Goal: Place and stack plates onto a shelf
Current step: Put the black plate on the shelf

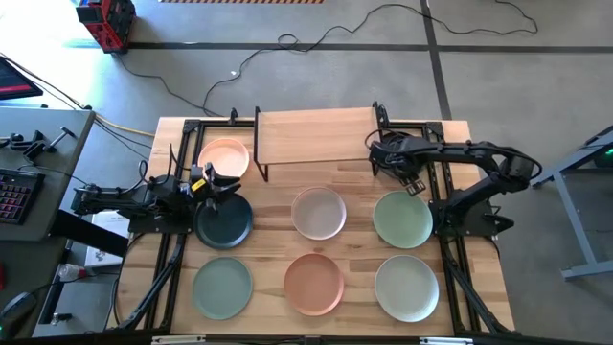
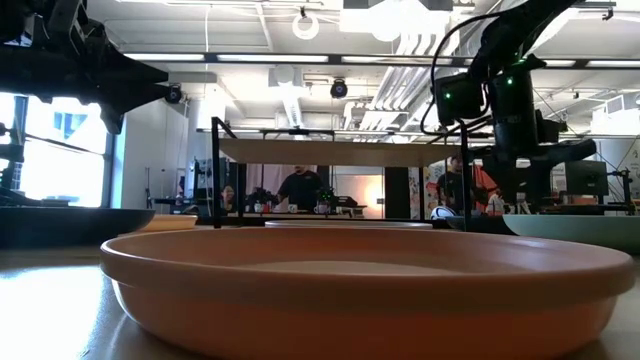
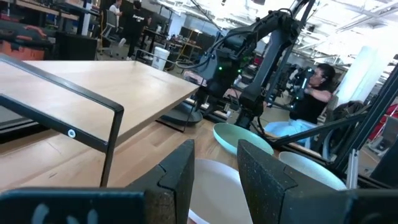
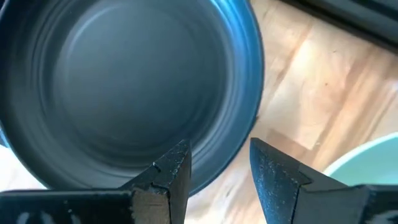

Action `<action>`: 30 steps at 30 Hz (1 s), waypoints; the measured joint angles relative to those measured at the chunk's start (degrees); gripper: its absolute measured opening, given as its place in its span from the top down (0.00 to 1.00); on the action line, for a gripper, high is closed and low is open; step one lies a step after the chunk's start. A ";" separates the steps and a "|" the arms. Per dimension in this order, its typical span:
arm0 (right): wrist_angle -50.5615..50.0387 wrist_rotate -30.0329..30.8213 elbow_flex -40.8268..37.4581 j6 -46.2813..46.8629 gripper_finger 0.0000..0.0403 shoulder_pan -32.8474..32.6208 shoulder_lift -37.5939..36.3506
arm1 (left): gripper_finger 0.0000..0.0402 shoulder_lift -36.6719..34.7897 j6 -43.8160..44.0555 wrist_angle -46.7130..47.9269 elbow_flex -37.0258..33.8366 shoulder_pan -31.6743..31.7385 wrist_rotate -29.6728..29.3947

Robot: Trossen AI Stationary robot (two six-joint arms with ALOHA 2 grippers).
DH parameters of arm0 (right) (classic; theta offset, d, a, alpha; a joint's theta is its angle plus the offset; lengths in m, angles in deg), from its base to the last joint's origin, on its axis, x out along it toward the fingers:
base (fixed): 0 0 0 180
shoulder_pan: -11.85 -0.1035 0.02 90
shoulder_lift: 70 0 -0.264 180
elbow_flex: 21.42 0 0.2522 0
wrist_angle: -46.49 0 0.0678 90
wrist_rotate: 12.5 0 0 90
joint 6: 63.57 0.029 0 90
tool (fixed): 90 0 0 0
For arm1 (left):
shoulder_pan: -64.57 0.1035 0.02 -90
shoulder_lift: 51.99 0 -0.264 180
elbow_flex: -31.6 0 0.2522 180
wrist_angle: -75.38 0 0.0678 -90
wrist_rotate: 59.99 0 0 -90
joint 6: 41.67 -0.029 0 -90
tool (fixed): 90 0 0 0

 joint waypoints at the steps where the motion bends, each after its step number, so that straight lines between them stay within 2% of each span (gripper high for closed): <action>1: -0.74 -0.01 0.00 0.15 0.65 -0.05 -0.21 | 0.73 0.00 -0.26 0.00 0.00 0.01 0.01; 4: -2.02 0.88 0.02 1.93 0.65 -0.27 -1.55 | 0.73 0.00 -0.35 0.00 0.00 0.01 0.01; 14: -4.65 9.89 0.07 1.00 0.65 0.40 -9.97 | 0.73 0.00 -0.02 -0.02 0.00 0.01 0.01; 20: -1.67 9.28 0.11 -5.48 0.65 -0.25 -10.88 | 0.73 0.00 0.02 -0.02 0.00 0.01 0.01; 30: 0.17 8.98 0.11 -5.48 0.65 -2.71 -10.71 | 0.73 0.00 0.09 -0.01 0.00 0.01 0.01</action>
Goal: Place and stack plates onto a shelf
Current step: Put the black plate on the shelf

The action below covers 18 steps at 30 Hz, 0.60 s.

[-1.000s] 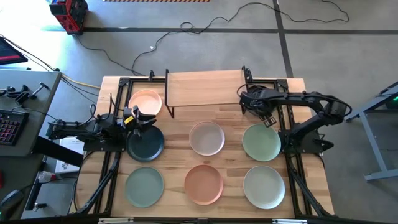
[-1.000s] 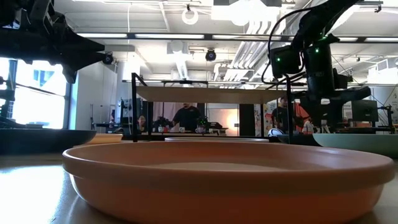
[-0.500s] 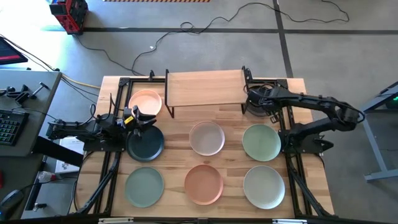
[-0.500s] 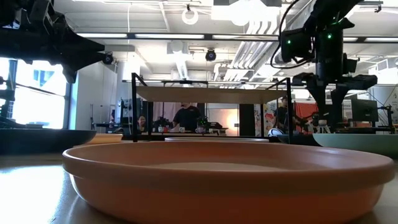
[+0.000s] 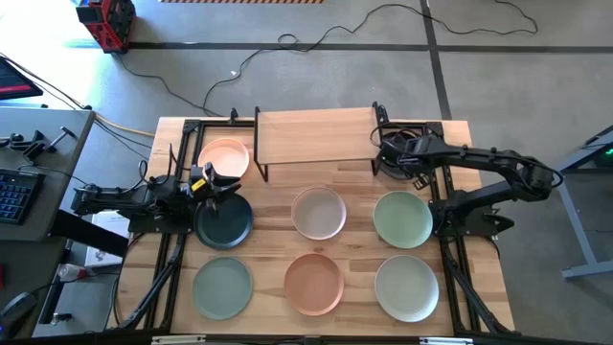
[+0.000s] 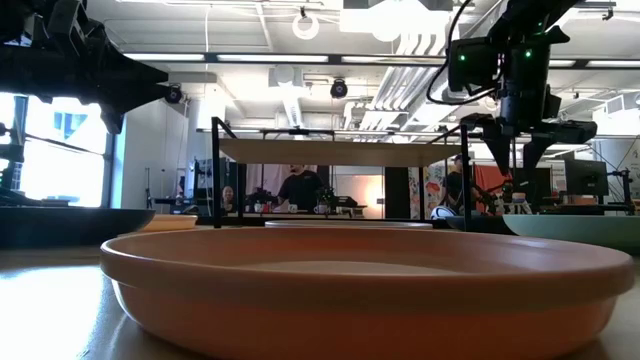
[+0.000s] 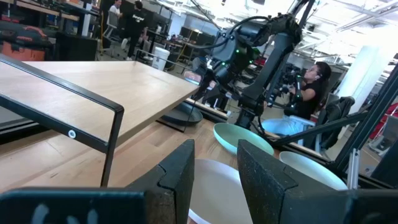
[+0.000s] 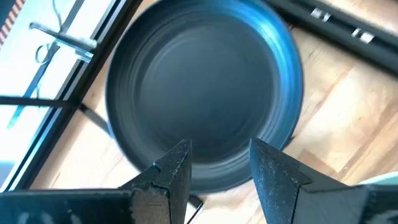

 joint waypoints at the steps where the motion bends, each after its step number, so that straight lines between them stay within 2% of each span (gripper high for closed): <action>1: 0.40 -0.01 0.00 -0.07 0.65 -0.25 0.00 | 0.73 0.00 -0.01 0.01 0.00 0.00 0.00; 18: 6.00 -0.50 0.07 -1.20 0.65 -4.37 1.28 | 0.73 0.00 0.03 0.01 0.00 0.00 0.37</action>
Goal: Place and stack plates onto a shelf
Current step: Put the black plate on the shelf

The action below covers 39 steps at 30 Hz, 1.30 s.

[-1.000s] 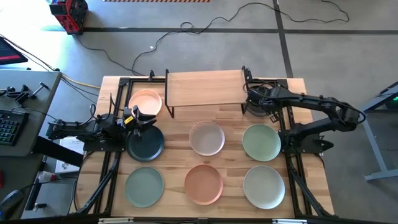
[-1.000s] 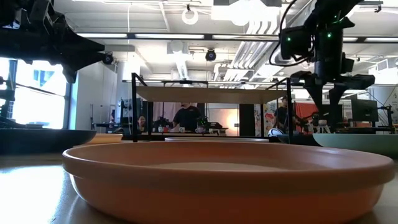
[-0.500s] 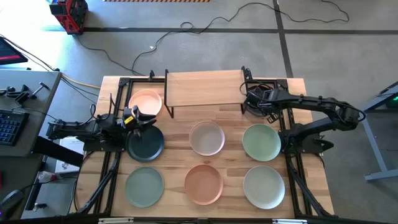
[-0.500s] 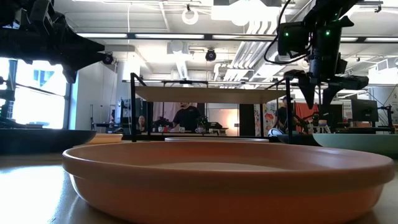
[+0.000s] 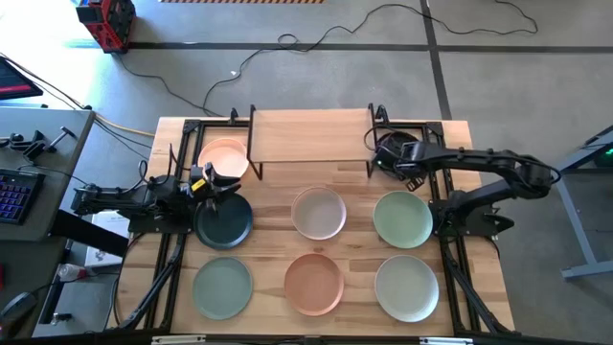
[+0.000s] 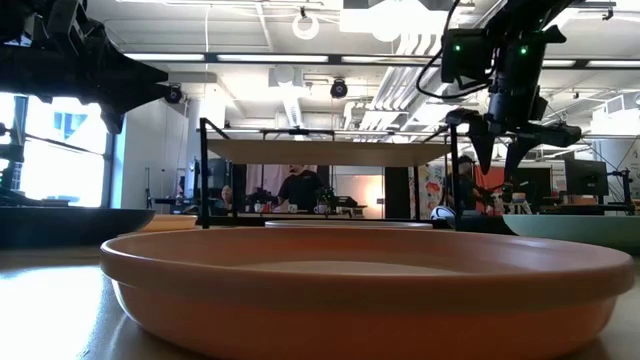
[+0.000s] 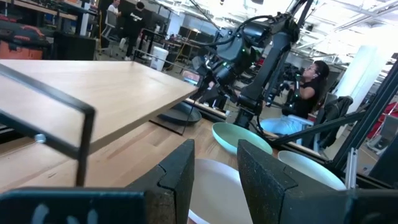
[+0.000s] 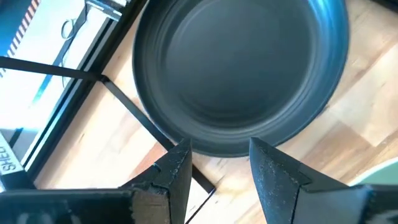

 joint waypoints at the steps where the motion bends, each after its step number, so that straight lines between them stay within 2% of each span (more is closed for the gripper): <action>1: 0.66 -0.14 0.00 0.02 0.65 -0.26 0.42 | 0.73 0.00 0.04 0.00 0.00 0.00 0.00; 6: 4.28 -1.16 0.00 -0.54 0.65 -0.96 3.09 | 0.73 0.00 0.05 0.00 0.00 0.00 0.13; 12: 0.36 -0.05 0.00 -1.12 0.65 -0.96 3.15 | 0.73 0.00 1.55 0.00 0.00 0.00 0.15; 21: 0.13 5.13 2.26 -11.30 0.65 -0.05 2.22 | 0.73 0.00 2.97 -0.02 0.00 -0.02 0.59; 31: 1.65 15.18 15.91 -36.05 0.65 4.81 2.15 | 0.73 0.00 6.07 -0.02 0.00 0.00 1.20; 35: 7.38 15.19 20.54 -51.02 0.65 7.72 2.15 | 0.73 0.00 7.13 -0.02 0.00 -0.02 1.20; 39: 14.77 12.02 23.67 -66.50 0.65 11.52 2.15 | 0.73 0.00 8.63 -0.02 0.00 -0.02 1.20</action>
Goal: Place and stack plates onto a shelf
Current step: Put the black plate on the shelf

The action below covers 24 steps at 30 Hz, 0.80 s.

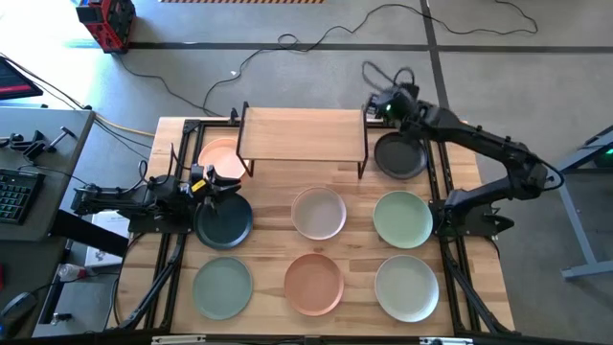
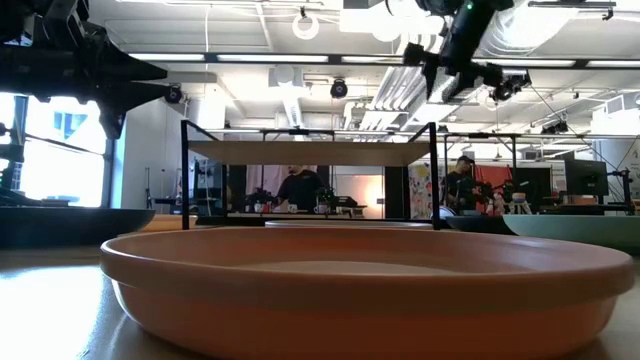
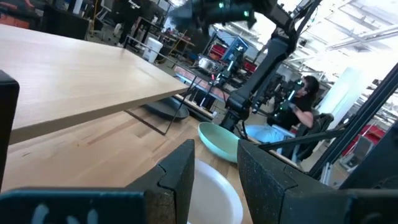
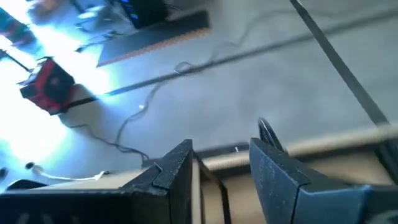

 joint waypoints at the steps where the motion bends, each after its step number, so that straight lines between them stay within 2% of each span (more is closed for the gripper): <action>1: 1.40 -1.45 0.67 -3.19 0.65 1.15 0.00 | 0.73 0.00 -0.06 0.00 0.00 0.00 0.00; 5: 5.69 -7.73 2.85 -10.86 0.65 5.61 0.00 | 0.73 0.00 -0.07 0.00 0.00 0.01 0.00; 11: 8.00 -9.86 3.37 -14.14 0.65 9.77 0.00 | 0.73 0.00 -0.09 0.00 0.00 0.01 -0.02; 14: 1.05 -12.95 3.34 -9.43 0.65 10.64 0.09 | 0.73 0.00 -0.09 0.00 0.00 0.02 -0.04; 18: -12.58 -13.73 3.24 -4.56 0.65 10.29 0.28 | 0.73 0.00 0.53 0.00 0.00 0.01 -0.05; 24: -24.33 -18.10 3.22 -12.04 0.65 8.31 0.28 | 0.73 -0.01 -1.31 0.02 0.00 0.02 -0.07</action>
